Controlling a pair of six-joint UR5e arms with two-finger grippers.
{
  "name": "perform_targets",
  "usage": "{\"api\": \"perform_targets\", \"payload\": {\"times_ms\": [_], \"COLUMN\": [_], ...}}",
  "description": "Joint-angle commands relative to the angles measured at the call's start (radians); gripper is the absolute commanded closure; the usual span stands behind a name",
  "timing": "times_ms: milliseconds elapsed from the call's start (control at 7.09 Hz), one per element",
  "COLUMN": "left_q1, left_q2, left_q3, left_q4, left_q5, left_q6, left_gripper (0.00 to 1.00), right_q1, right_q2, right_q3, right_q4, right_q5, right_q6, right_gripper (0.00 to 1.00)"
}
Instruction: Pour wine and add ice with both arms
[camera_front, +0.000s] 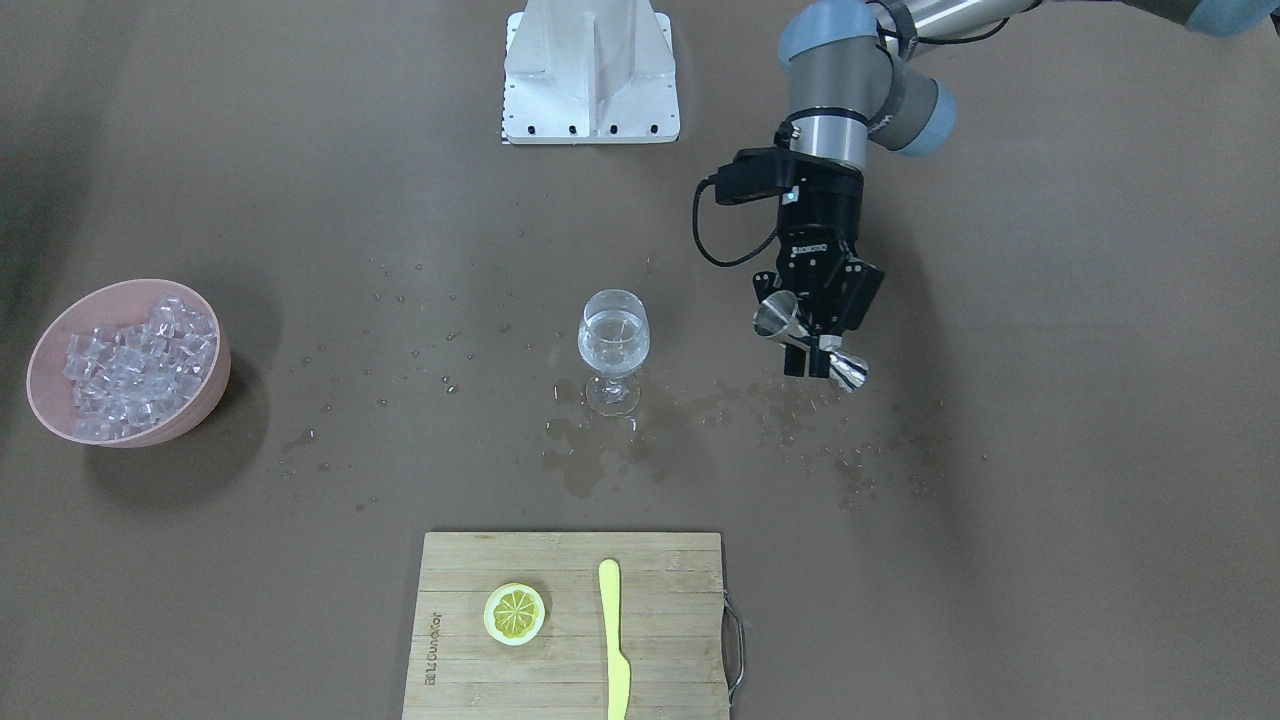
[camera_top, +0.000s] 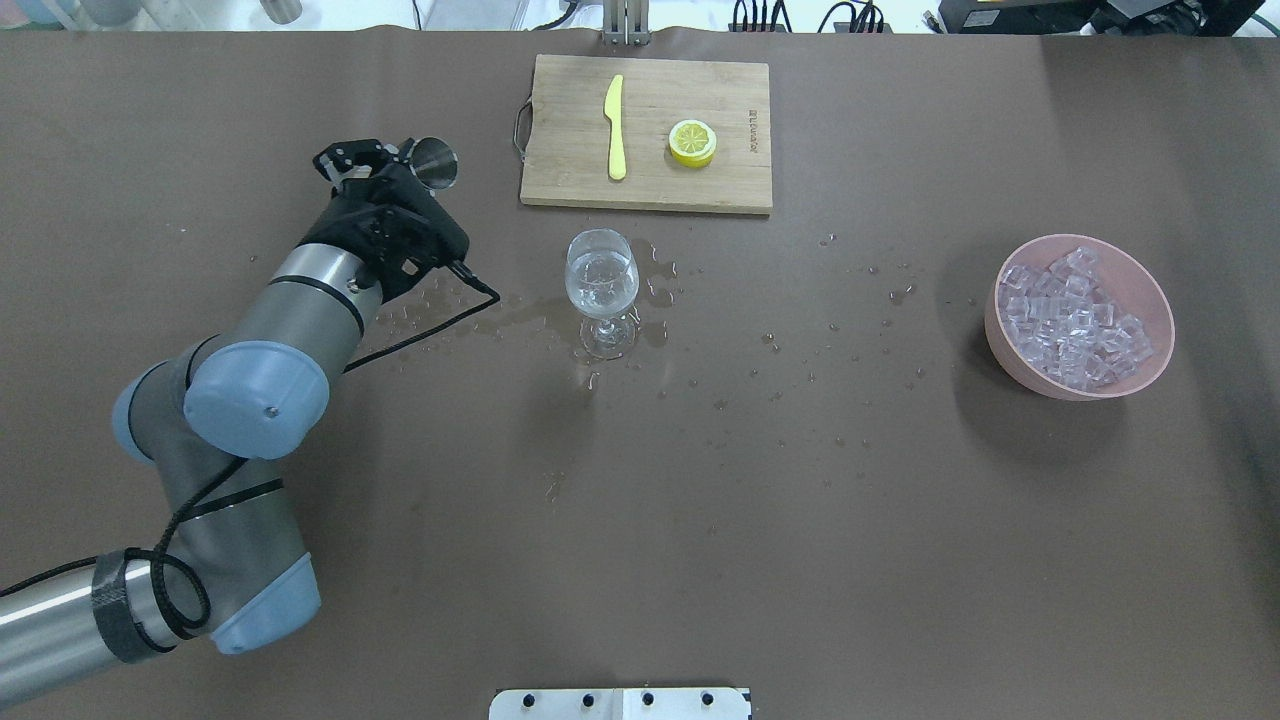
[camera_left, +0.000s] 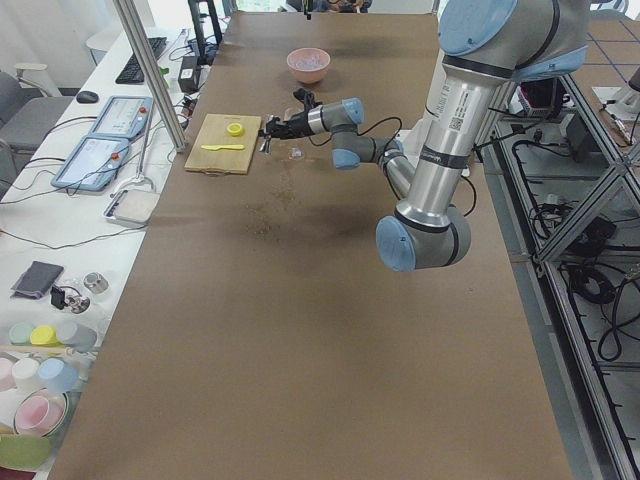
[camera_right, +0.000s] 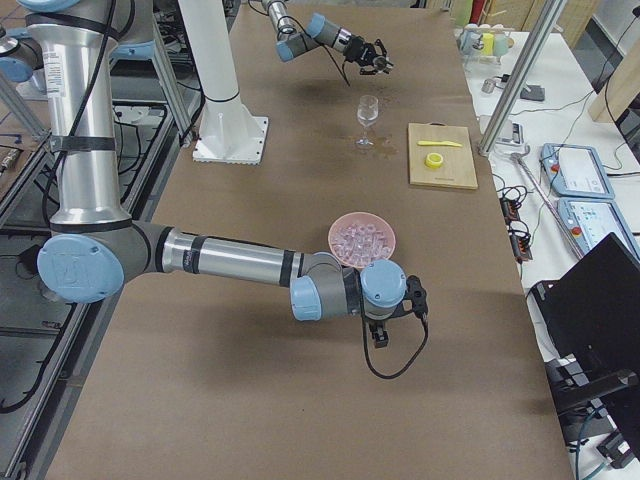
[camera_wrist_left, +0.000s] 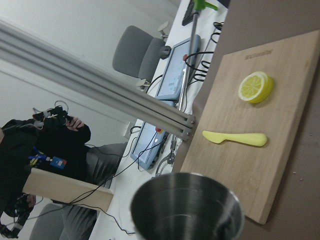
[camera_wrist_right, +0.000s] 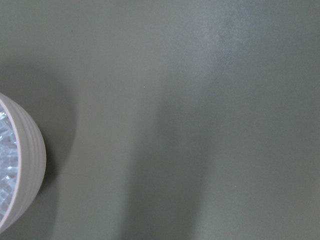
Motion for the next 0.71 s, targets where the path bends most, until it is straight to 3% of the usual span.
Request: {"api": "perform_targets", "payload": {"times_ms": [0,282,423,564], "left_q1": [-0.098,-0.272,-0.318,-0.323], "left_q2": [0.160,0.156,0.159,0.151], "left_q3": [0.040,0.078,0.148,0.231], "left_q4": [-0.020,-0.029,-0.060,-0.169], "left_q5": [-0.138,-0.401,-0.457,-0.462], "left_q6": [-0.391,-0.440,-0.437,-0.493], "left_gripper": [1.00,1.00,1.00,1.00], "right_q1": [-0.001,0.001,0.001,0.001], "right_q2": [0.012,0.015,0.019,0.016], "right_q3": [-0.003,0.007,0.009,0.032], "right_q4": [0.001,0.002,0.002,0.002], "right_q5": [-0.013,-0.012,-0.010,-0.010], "right_q6": [-0.004,-0.004,-0.002,-0.002], "right_gripper": [0.00,0.00,0.00,0.00]}}
